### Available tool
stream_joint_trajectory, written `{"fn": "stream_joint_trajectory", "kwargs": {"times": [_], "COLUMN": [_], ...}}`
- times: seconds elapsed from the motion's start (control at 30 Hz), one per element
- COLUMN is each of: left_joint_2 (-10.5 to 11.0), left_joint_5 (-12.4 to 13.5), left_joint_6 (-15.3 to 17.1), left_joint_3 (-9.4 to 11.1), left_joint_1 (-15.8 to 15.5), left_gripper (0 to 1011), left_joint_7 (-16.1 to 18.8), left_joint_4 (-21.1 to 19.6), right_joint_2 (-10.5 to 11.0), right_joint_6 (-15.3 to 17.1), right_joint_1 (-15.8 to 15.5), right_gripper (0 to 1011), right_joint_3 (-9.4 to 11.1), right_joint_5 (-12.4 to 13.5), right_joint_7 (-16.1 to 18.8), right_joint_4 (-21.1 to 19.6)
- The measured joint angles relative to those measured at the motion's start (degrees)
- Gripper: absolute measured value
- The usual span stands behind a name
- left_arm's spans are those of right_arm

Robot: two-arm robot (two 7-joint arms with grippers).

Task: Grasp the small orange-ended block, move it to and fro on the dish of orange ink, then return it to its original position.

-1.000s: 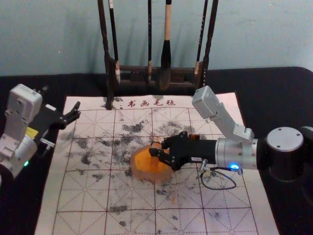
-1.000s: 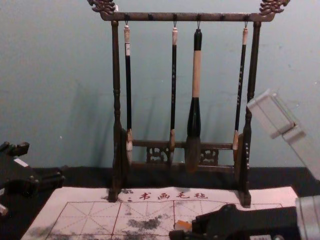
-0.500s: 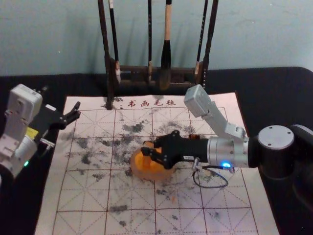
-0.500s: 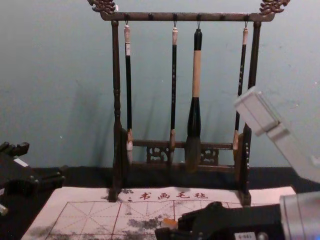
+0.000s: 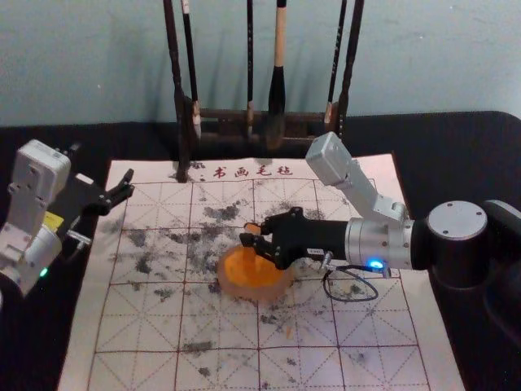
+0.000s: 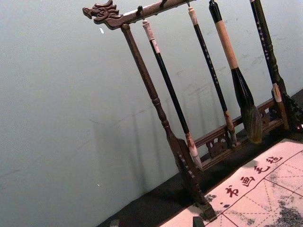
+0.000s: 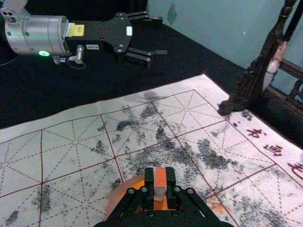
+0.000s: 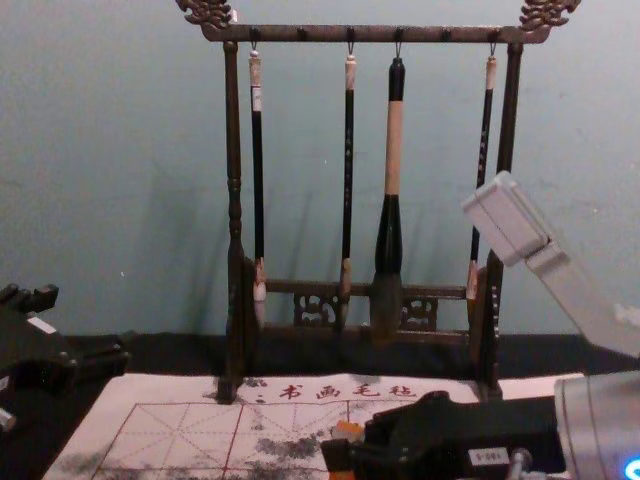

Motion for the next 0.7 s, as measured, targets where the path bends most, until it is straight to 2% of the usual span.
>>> {"fn": "stream_joint_trajectory", "kwargs": {"times": [0.4,0.6,0.7], "left_joint_2": [0.0,0.0,0.0], "left_joint_5": [0.0,0.0,0.0], "left_joint_6": [0.0,0.0,0.0], "left_joint_3": [0.0,0.0,0.0], "left_joint_1": [0.0,0.0,0.0], "left_gripper": [1001,1001,1001], "left_joint_7": [0.0,0.0,0.0], "left_joint_4": [0.0,0.0,0.0], "right_joint_2": [0.7,1.5,2.3], "right_joint_6": [0.4,0.6,1.0], "right_joint_1": [-0.4,-1.6,-2.6], "right_gripper": [110,110,110], "right_joint_3": [1.0,2.2,3.2], "right_joint_5": [-0.3,0.6,1.5], "right_joint_7": [-0.6,-1.2,-2.0], "right_joint_4": [-0.6,-3.0,-5.6]}}
